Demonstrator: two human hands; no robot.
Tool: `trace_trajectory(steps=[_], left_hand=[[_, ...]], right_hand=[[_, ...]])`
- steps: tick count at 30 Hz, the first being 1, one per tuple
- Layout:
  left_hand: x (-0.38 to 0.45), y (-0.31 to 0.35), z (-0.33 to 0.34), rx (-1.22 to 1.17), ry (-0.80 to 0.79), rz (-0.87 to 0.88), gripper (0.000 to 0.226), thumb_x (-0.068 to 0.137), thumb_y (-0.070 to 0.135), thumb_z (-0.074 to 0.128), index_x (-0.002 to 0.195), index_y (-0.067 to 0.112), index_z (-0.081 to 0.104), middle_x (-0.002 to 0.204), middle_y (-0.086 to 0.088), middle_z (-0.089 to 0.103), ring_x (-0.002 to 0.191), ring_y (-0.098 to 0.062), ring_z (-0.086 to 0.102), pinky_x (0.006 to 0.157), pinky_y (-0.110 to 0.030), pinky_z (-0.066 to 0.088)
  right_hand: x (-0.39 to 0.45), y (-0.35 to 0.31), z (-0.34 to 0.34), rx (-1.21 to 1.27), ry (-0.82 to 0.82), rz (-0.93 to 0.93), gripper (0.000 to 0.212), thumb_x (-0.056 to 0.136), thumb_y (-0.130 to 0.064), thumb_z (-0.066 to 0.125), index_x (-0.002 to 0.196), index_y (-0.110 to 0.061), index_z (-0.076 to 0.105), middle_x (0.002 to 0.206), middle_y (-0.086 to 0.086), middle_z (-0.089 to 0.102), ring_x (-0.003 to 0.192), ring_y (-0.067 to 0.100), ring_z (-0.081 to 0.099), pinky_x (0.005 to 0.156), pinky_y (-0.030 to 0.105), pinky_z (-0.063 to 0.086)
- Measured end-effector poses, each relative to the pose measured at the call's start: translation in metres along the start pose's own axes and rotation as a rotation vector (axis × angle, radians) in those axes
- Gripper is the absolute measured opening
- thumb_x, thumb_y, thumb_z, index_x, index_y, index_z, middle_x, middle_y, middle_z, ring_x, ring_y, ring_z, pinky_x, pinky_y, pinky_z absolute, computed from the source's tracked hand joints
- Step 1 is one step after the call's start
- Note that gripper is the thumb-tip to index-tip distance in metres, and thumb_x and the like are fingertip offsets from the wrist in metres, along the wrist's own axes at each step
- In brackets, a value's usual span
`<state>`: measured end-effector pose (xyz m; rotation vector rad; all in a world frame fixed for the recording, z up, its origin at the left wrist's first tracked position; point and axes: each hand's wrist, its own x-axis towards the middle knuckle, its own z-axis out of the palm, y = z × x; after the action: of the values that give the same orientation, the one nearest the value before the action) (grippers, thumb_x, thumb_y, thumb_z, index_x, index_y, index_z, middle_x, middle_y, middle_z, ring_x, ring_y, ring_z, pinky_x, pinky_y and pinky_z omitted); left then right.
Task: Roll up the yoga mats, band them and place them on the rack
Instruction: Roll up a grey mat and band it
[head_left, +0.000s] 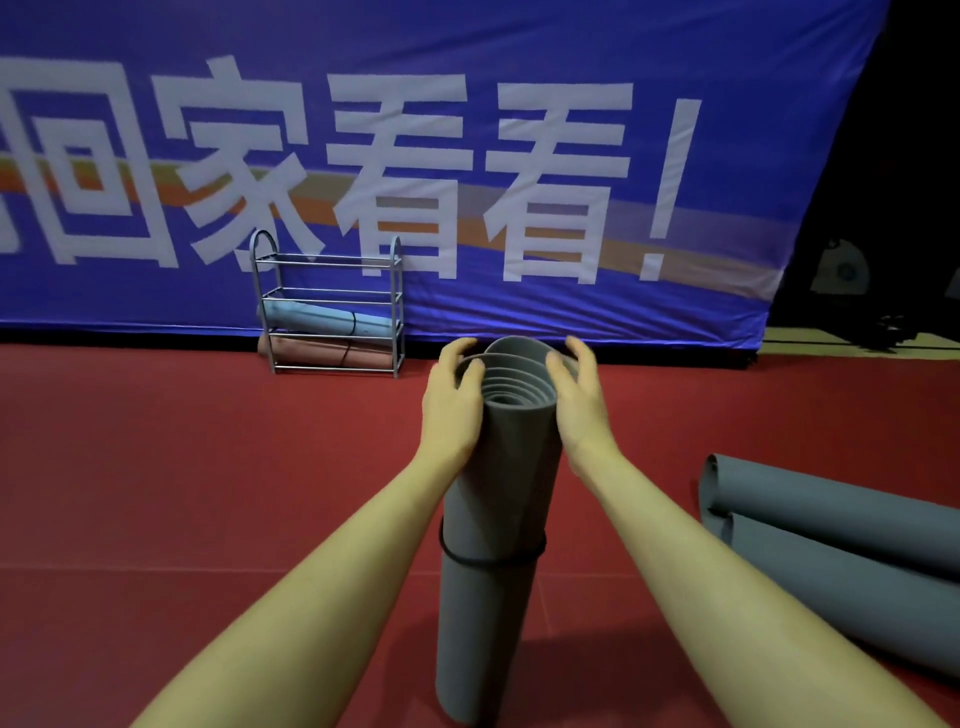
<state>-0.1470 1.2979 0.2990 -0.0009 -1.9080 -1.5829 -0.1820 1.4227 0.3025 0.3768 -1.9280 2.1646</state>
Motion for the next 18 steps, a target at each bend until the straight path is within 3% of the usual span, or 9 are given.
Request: trace_trajectory(steps=[4, 9, 13, 18], left_hand=[[-0.001, -0.004, 0.015, 0.059, 0.073, 0.101, 0.031, 0.085, 0.016, 0.043, 0.107, 0.011, 0.064, 0.106, 0.004, 0.063, 0.098, -0.005, 0.055, 0.086, -0.014, 0.042], [-0.002, -0.017, 0.021, 0.010, 0.190, 0.147, 0.034, 0.078, 0.014, 0.036, 0.098, 0.010, 0.063, 0.102, -0.007, 0.065, 0.097, -0.020, 0.059, 0.086, -0.026, 0.046], [-0.005, -0.029, 0.016, 0.035, 0.232, 0.176, 0.037, 0.076, 0.024, 0.036, 0.100, 0.011, 0.061, 0.103, -0.005, 0.062, 0.097, -0.015, 0.056, 0.087, -0.021, 0.045], [-0.009, -0.058, 0.015, 0.060, 0.244, 0.171, 0.046, 0.076, 0.033, 0.036, 0.108, 0.011, 0.060, 0.111, -0.004, 0.060, 0.104, -0.008, 0.053, 0.094, -0.017, 0.041]], right_hand=[[0.007, 0.005, -0.010, -0.093, -0.035, -0.099, 0.032, 0.094, -0.009, 0.052, 0.126, -0.011, 0.052, 0.121, 0.007, 0.059, 0.109, 0.019, 0.057, 0.091, 0.025, 0.044], [0.005, 0.025, -0.004, -0.003, -0.037, -0.106, 0.042, 0.077, -0.027, 0.047, 0.118, -0.020, 0.053, 0.120, 0.006, 0.059, 0.110, 0.021, 0.056, 0.096, 0.034, 0.045], [0.002, 0.042, 0.005, 0.007, -0.048, -0.109, 0.041, 0.079, -0.029, 0.044, 0.117, -0.018, 0.054, 0.120, 0.007, 0.060, 0.110, 0.022, 0.056, 0.098, 0.039, 0.044], [0.000, 0.071, 0.013, -0.012, 0.001, -0.087, 0.051, 0.083, -0.035, 0.041, 0.125, -0.009, 0.054, 0.126, 0.006, 0.057, 0.116, 0.018, 0.052, 0.100, 0.030, 0.038]])
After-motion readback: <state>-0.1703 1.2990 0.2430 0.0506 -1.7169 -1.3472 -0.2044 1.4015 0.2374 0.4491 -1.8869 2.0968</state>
